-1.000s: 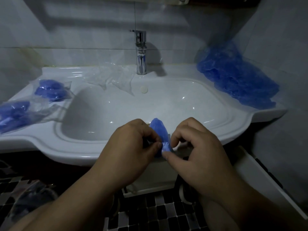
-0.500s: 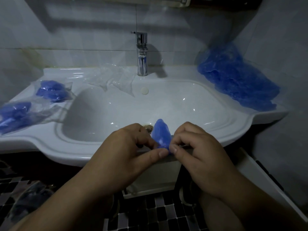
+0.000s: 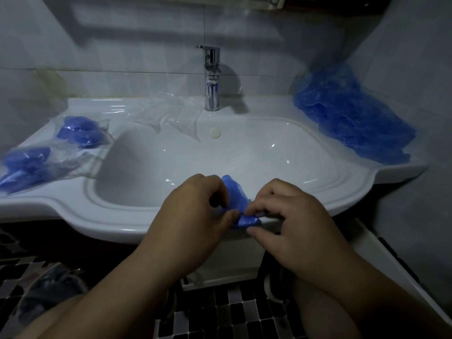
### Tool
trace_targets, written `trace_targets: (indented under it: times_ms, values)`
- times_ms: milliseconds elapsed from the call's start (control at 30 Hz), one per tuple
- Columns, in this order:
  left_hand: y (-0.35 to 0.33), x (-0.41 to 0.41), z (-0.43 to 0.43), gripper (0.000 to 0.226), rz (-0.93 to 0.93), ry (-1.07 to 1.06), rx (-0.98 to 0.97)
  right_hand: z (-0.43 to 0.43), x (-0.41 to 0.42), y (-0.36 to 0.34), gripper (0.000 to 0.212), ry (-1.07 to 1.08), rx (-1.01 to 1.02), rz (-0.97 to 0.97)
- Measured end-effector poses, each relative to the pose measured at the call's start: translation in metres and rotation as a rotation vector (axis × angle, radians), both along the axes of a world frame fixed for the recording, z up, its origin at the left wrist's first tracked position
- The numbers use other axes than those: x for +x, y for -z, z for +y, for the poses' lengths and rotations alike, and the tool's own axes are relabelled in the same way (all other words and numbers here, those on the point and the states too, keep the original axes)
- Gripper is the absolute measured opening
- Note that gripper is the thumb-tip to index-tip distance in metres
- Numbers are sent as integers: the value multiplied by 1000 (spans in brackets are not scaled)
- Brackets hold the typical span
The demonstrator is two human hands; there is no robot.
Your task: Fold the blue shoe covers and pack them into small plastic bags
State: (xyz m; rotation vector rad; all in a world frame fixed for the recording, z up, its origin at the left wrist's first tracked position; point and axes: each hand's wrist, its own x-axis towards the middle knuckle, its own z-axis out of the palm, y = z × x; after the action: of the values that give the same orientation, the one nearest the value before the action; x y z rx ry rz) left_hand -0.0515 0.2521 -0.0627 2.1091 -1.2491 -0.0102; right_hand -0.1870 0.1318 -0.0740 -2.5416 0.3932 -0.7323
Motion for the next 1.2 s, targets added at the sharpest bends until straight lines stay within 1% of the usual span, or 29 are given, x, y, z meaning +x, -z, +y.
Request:
trace_targets:
  times_ms: [100,167,200,300,333,367,433,467,567,667,767,833,933,1000,1067,1133,1200]
  values:
    - [1,2,2,13,3,66,0,-1,1,-1,4,-23,33,-24]
    - [1,5,7,10,11,93,16,0,0,-3,5,-43,66,-29]
    - [2,7,9,16,12,104,10,0,0,-4,7,-53,81,-35]
    - [0,11,13,43,54,160,-26,1,3,-5,13,-40,112,-31]
    - [-2,11,14,47,81,170,-18,1,4,-6,14,-22,123,-27]
    - [-4,10,14,45,101,165,-3,0,6,-6,13,-3,144,-33]
    - [-5,8,11,29,76,117,24,-1,10,-6,6,31,208,-60]
    - [-6,6,9,28,46,86,28,0,12,-7,8,44,226,-68]
    - [-7,2,5,37,34,-18,-18,1,17,-7,11,56,227,-54]
    - [-5,2,4,28,62,-67,-60,-1,21,-9,11,46,235,-13]
    - [-3,4,4,24,105,-22,-94,-1,24,-8,8,56,205,19]
    - [-1,5,4,20,74,17,-78,-1,23,-7,8,58,141,19]
    - [0,7,9,9,37,74,-33,-1,18,-8,23,9,121,85]
    - [1,9,13,16,18,120,2,-3,14,-9,27,-27,81,128]
    - [0,10,15,17,15,139,4,-4,12,-8,18,-38,67,98]
    - [-1,10,16,12,44,133,-15,-4,11,-9,6,-44,113,51]
    - [-3,9,17,6,72,126,-17,-3,10,-9,6,-64,141,34]
